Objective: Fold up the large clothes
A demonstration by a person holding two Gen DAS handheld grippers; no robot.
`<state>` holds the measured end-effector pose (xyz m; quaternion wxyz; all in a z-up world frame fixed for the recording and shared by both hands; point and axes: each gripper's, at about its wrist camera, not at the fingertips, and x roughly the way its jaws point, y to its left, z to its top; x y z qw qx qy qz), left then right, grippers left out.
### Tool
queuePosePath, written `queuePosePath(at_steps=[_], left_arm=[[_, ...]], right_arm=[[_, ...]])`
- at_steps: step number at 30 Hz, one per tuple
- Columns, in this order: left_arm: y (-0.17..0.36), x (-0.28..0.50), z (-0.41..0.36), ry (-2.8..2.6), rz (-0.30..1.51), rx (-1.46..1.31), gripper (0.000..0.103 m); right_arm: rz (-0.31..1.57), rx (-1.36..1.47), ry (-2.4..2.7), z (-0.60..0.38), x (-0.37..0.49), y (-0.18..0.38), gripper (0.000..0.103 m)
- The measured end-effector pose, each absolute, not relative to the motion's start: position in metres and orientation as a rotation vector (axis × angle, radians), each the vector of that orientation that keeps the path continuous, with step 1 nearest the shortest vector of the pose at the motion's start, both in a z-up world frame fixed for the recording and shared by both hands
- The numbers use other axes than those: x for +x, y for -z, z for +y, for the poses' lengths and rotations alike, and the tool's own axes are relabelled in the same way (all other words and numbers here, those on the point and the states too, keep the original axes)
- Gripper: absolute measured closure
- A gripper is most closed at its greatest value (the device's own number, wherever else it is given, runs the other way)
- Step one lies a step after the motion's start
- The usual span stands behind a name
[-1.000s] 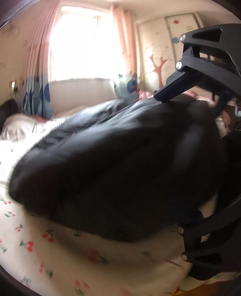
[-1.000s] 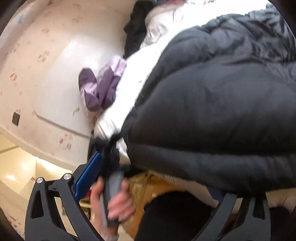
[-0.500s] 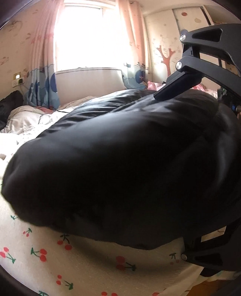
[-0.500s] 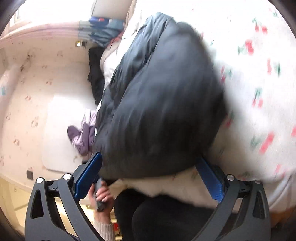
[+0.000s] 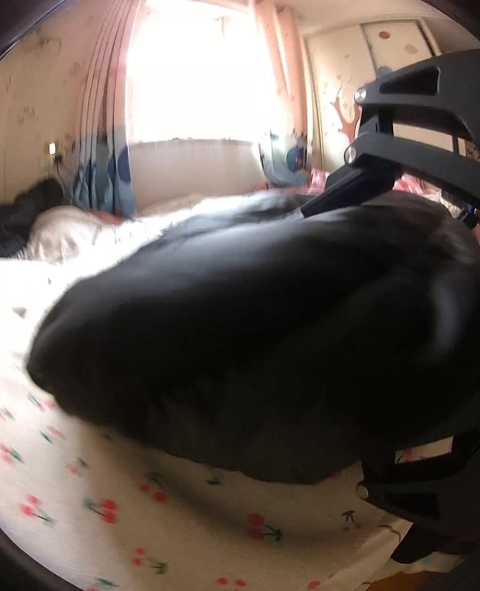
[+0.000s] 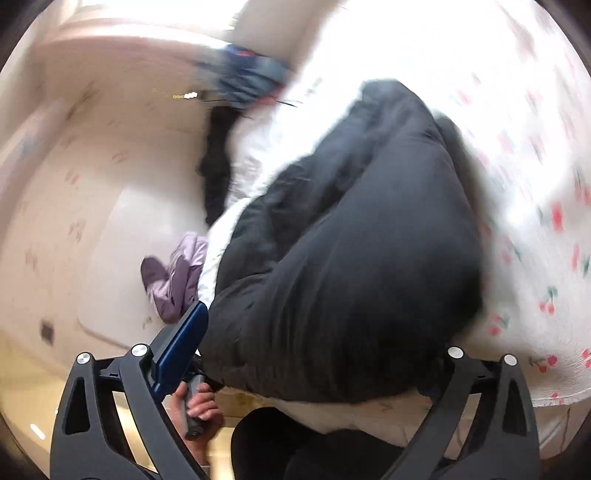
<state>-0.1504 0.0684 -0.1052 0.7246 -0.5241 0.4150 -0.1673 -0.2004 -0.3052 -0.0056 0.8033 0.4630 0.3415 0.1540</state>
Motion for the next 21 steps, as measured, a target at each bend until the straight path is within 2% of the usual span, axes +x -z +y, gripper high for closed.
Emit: queuePosePath(at_steps=[2, 5, 7, 8, 9, 10, 12, 13, 15, 17, 21], left_arm=[[0.104, -0.147, 0.066, 0.376, 0.926, -1.118, 0.025], [0.127, -0.132, 0.063, 0.348, 1.037, -1.161, 0.016], [0.132, -0.135, 0.065, 0.356, 1.008, -1.186, 0.016], [0.13, -0.136, 0.065, 0.356, 1.002, -1.182, 0.016], [0.128, -0.137, 0.064, 0.353, 0.991, -1.174, 0.017], [0.125, -0.137, 0.067, 0.358, 0.979, -1.169, 0.02], [0.114, -0.136, 0.064, 0.379, 0.943, -1.146, 0.038], [0.104, -0.137, 0.064, 0.393, 0.919, -1.117, 0.041], [0.087, -0.139, 0.059, 0.426, 0.879, -1.063, 0.052], [0.071, -0.14, 0.053, 0.452, 0.839, -1.009, 0.058], [0.059, -0.159, 0.031, 0.523, 0.808, -0.899, 0.059]], right_arm=[[0.78, 0.92, -0.301, -0.295, -0.194, 0.003, 0.009], [0.882, 1.071, -0.259, -0.309, -0.182, 0.049, 0.01], [0.843, 1.249, -0.257, -0.326, -0.191, 0.082, 0.028], [0.81, 1.286, -0.267, -0.329, -0.193, 0.086, 0.032], [0.778, 1.317, -0.289, -0.331, -0.195, 0.088, 0.044], [0.77, 1.306, -0.3, -0.331, -0.195, 0.085, 0.06], [0.766, 1.214, -0.3, -0.324, -0.193, 0.071, 0.072], [0.736, 1.159, -0.304, -0.322, -0.194, 0.058, 0.077], [0.664, 1.063, -0.308, -0.325, -0.2, 0.027, 0.08], [0.605, 1.008, -0.315, -0.328, -0.206, 0.005, 0.082], [0.521, 0.949, -0.292, -0.341, -0.241, -0.017, 0.082]])
